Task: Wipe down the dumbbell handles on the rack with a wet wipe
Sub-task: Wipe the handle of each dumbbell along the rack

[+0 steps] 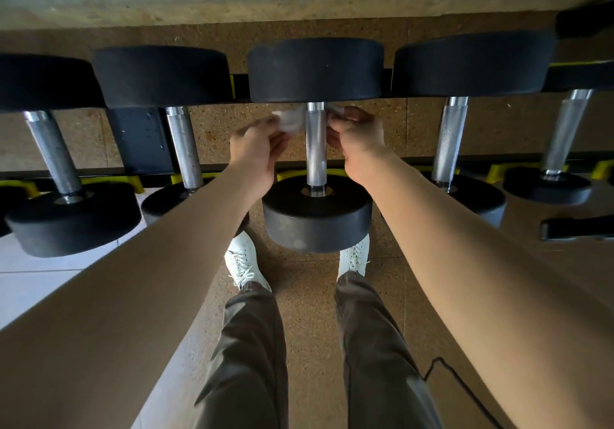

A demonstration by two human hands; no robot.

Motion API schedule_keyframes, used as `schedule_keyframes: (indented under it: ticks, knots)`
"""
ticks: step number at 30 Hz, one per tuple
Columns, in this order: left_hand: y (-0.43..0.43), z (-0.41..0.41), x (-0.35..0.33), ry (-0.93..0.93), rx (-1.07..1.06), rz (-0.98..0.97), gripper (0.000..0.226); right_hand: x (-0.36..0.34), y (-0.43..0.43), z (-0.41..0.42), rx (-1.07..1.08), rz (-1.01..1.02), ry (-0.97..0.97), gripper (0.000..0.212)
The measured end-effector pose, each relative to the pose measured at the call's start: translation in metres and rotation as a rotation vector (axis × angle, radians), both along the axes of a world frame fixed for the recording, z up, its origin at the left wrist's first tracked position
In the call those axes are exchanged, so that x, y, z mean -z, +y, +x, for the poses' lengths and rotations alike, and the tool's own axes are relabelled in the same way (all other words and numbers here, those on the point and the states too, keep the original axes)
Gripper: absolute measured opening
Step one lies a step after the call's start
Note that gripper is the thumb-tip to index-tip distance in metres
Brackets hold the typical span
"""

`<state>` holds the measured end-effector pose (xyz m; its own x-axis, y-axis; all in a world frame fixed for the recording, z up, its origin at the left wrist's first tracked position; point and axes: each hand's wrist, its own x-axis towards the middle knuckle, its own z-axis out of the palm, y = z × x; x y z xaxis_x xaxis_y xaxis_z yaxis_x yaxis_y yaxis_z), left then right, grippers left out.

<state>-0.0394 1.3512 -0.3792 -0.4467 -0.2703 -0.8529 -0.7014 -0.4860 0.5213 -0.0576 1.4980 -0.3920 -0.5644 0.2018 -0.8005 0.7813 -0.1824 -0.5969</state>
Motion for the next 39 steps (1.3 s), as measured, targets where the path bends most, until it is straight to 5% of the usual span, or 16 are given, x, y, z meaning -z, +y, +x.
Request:
schedule_keyframes:
  ticks: [6, 15, 19, 25, 30, 35, 39]
  knots:
    - [0.022, 0.001, 0.014, -0.067, 0.25, -0.095, 0.008, -0.006, 0.03, 0.017, 0.087, 0.162, 0.002, 0.012]
    - [-0.004, 0.025, 0.014, -0.082, 0.231, -0.046, 0.008, -0.003, 0.018, 0.026, -0.269, 0.192, 0.043, 0.01]
    - [0.01, 0.018, 0.018, -0.096, 0.518, -0.175, 0.015, -0.004, 0.046, 0.03, -0.238, 0.39, 0.022, 0.008]
    - [-0.014, 0.036, 0.002, -0.004, 0.982, -0.247, 0.023, 0.0, 0.03, 0.042, -0.847, 0.411, -0.013, 0.014]
    - [-0.02, 0.037, 0.011, 0.022, 1.05, -0.321, 0.017, -0.002, 0.044, 0.044, -1.09, 0.483, -0.044, 0.02]
    - [-0.002, 0.036, 0.017, 0.036, 1.406, -0.552, 0.022, -0.011, 0.062, 0.048, -1.088, 0.482, -0.067, 0.018]
    - [-0.02, 0.04, 0.002, 0.133, 1.49, -0.455, 0.027, -0.007, 0.037, 0.051, -1.194, 0.469, -0.019, 0.014]
